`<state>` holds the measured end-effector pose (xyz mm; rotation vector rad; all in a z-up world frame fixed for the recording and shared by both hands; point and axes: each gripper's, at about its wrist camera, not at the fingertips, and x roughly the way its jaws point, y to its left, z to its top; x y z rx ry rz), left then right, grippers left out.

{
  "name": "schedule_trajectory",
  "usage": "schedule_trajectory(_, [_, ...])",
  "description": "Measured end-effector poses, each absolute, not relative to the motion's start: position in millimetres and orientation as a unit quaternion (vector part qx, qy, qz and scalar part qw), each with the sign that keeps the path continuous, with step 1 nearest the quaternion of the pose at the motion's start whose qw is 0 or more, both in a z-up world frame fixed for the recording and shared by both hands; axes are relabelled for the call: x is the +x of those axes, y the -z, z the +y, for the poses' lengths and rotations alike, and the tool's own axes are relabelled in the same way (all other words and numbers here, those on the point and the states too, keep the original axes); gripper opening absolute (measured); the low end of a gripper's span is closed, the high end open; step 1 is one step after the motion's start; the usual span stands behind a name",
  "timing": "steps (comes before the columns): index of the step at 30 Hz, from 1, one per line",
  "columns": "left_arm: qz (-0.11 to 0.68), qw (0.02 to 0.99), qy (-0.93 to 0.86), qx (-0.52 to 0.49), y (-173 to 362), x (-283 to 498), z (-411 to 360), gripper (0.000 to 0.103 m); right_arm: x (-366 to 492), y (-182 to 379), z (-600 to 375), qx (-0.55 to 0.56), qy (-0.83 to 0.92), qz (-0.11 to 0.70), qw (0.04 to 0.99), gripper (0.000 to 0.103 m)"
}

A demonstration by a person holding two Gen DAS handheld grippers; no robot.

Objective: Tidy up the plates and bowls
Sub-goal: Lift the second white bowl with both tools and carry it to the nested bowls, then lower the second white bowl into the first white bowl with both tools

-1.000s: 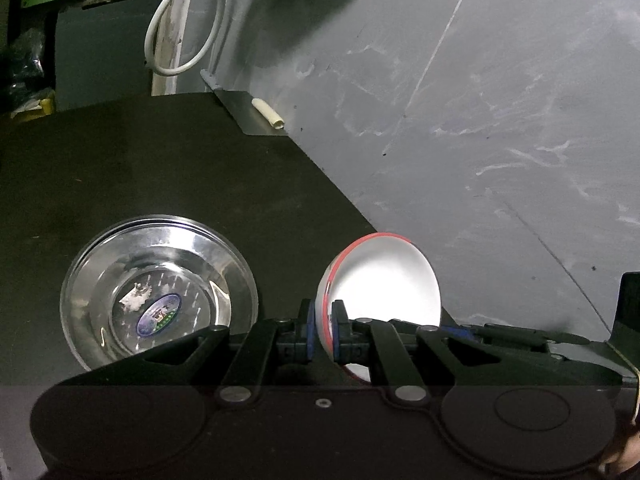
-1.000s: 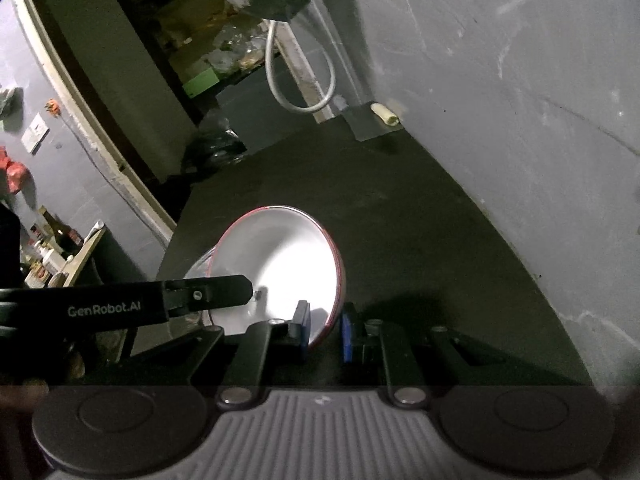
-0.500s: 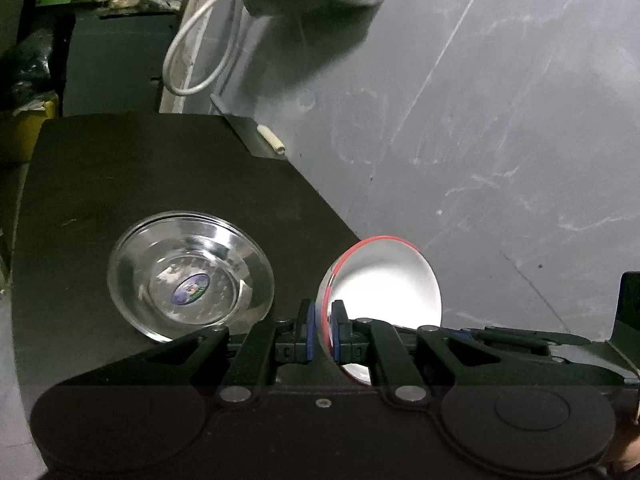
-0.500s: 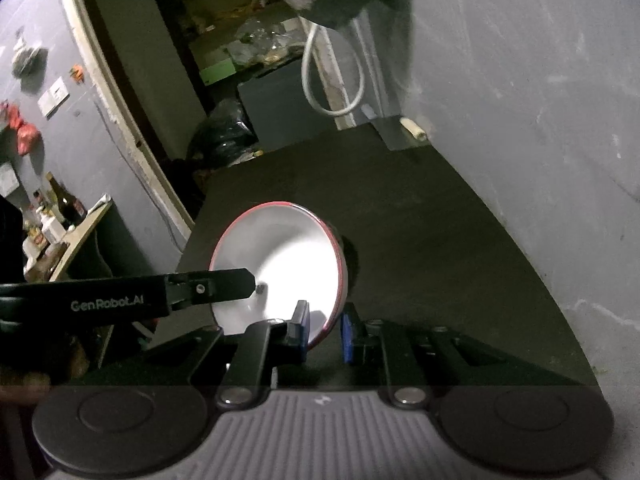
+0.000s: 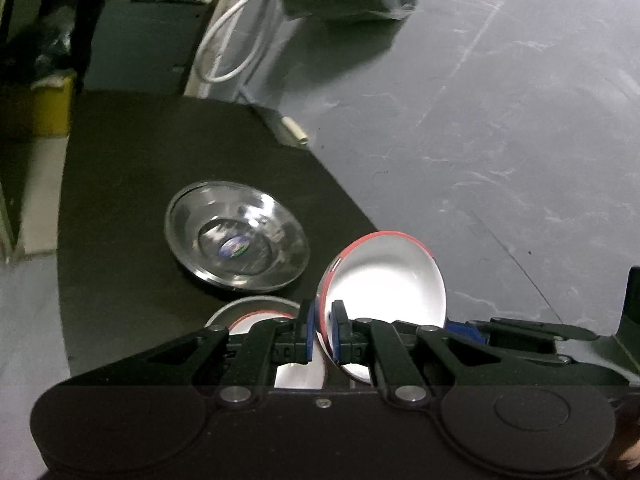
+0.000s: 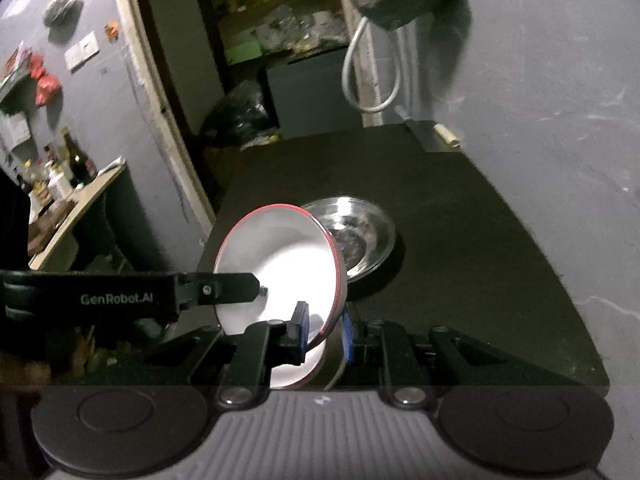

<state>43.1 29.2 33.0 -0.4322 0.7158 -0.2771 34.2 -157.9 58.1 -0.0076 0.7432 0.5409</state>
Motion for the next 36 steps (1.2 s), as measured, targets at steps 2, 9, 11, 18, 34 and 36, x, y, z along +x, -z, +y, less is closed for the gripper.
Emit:
schedule_trajectory(2, [0.354,0.903,0.125,-0.210,-32.0,41.5,34.2,0.008,37.2,-57.4,-153.1,-0.007,-0.275,0.363,0.890,0.019])
schedule_trajectory(9, [0.398,0.887,0.102,-0.212,-32.5,46.6,40.8,0.008,48.3,-58.7,-145.3,-0.034,-0.312,0.385,0.868,0.019])
schedule_trajectory(11, [0.412,0.880,0.098,-0.215,-30.4,47.8,40.9,0.008,51.4,-59.3,-145.2,-0.036,-0.322,0.393,0.861,0.019])
schedule_trajectory(18, [0.431,0.854,0.082,-0.279,-26.4,51.5,54.6,0.009,81.5,-60.9,-147.5,-0.008,-0.357,0.466,0.809,0.021])
schedule_trajectory(34, [0.472,0.818,0.050,-0.325,-3.0,54.0,50.1,0.009,113.6,-37.4,-149.4,0.011,-0.366,0.532,0.763,0.022])
schedule_trajectory(36, [0.474,0.818,0.047,-0.322,-3.3,53.6,50.9,0.009,114.1,-35.0,-147.8,0.009,-0.366,0.535,0.762,0.022])
